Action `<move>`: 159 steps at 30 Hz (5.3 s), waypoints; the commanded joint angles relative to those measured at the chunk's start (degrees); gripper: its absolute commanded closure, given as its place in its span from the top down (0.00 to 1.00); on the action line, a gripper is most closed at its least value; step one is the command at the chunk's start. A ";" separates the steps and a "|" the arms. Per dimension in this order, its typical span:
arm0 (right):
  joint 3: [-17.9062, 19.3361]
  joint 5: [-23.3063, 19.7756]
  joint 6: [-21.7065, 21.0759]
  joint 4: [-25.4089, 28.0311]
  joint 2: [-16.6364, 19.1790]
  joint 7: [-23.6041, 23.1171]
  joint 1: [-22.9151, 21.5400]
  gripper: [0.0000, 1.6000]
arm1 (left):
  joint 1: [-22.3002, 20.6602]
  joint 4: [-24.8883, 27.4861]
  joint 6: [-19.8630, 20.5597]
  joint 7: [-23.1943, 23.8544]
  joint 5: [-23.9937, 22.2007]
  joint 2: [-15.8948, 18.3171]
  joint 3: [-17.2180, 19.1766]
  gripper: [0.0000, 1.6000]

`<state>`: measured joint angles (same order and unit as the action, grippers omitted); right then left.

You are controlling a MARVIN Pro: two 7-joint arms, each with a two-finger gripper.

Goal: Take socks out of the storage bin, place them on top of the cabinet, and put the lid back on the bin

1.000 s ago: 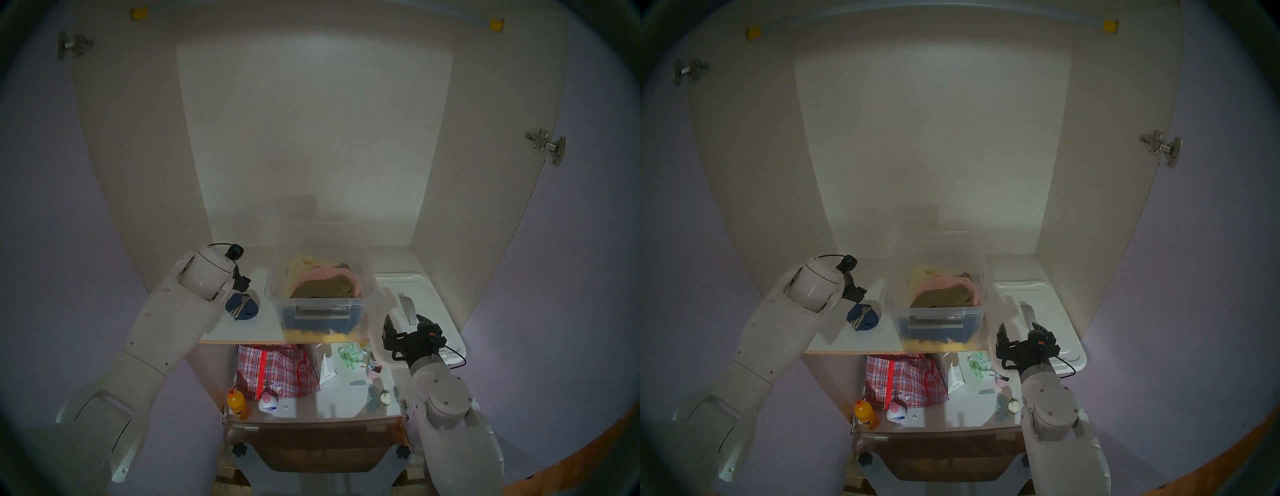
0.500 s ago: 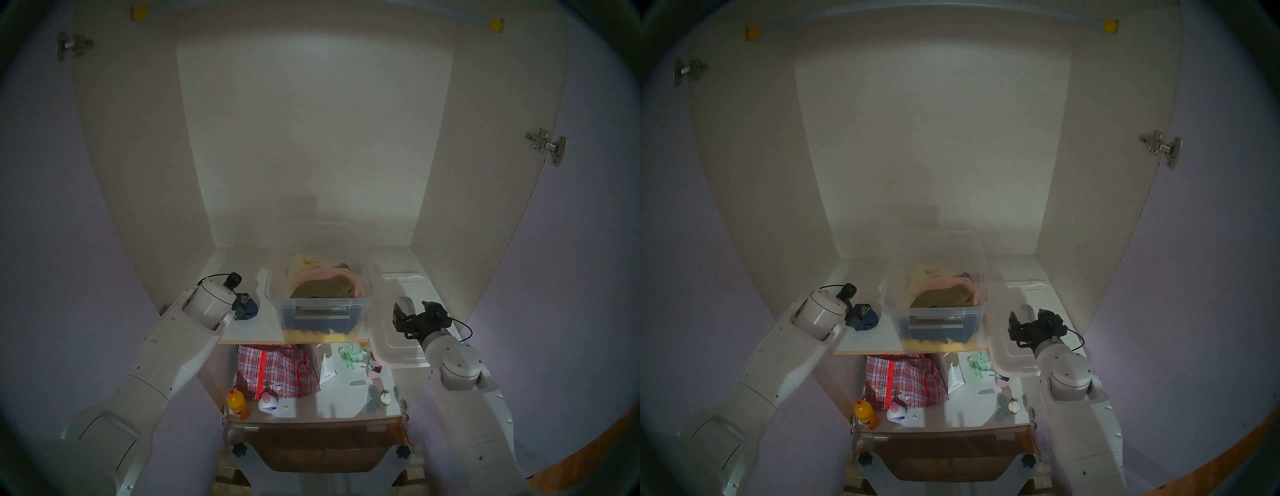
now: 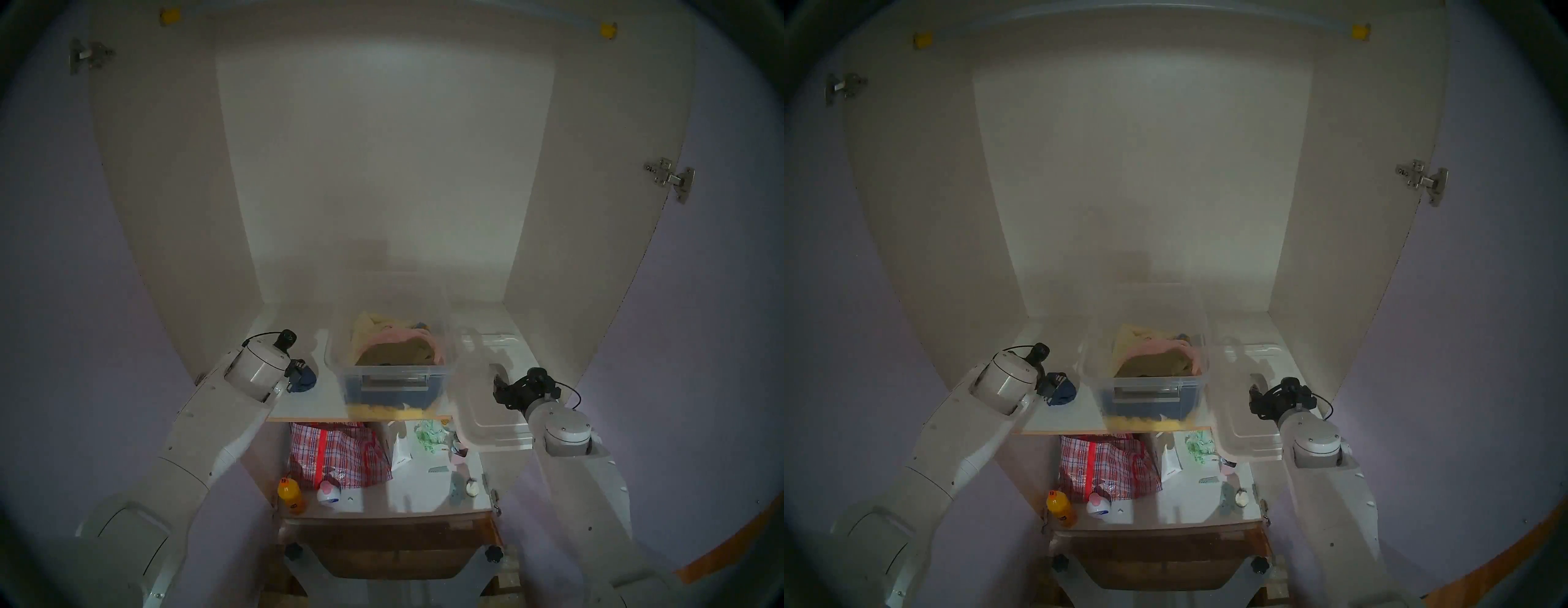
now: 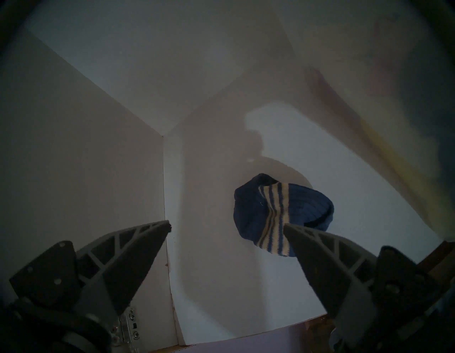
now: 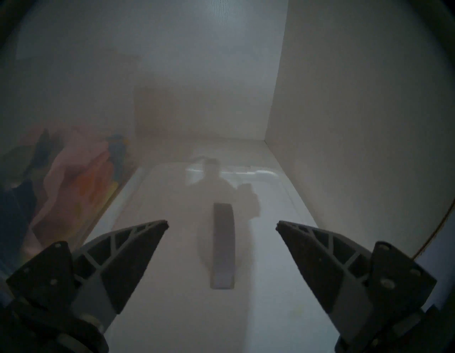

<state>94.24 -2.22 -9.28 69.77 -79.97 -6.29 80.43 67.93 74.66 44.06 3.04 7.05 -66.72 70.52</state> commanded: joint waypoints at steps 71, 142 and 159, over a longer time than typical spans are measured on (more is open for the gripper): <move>5.60 -2.49 16.30 -28.76 -7.82 24.30 -32.57 0.00 | -1.62 0.91 -0.60 -0.38 -0.10 -0.12 0.43 1.00; -12.29 -10.04 -0.13 -57.38 -35.03 60.28 -58.42 0.00 | -1.64 0.74 -0.58 -0.30 -0.07 -0.11 0.38 1.00; -30.52 -16.50 -0.56 -46.22 -35.03 63.69 -49.04 0.00 | -1.53 0.32 -0.64 -0.32 -0.05 -0.02 0.38 1.00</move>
<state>66.45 -16.88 -10.47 18.37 -114.11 54.93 31.05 67.75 73.94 43.86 2.75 7.01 -66.84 70.47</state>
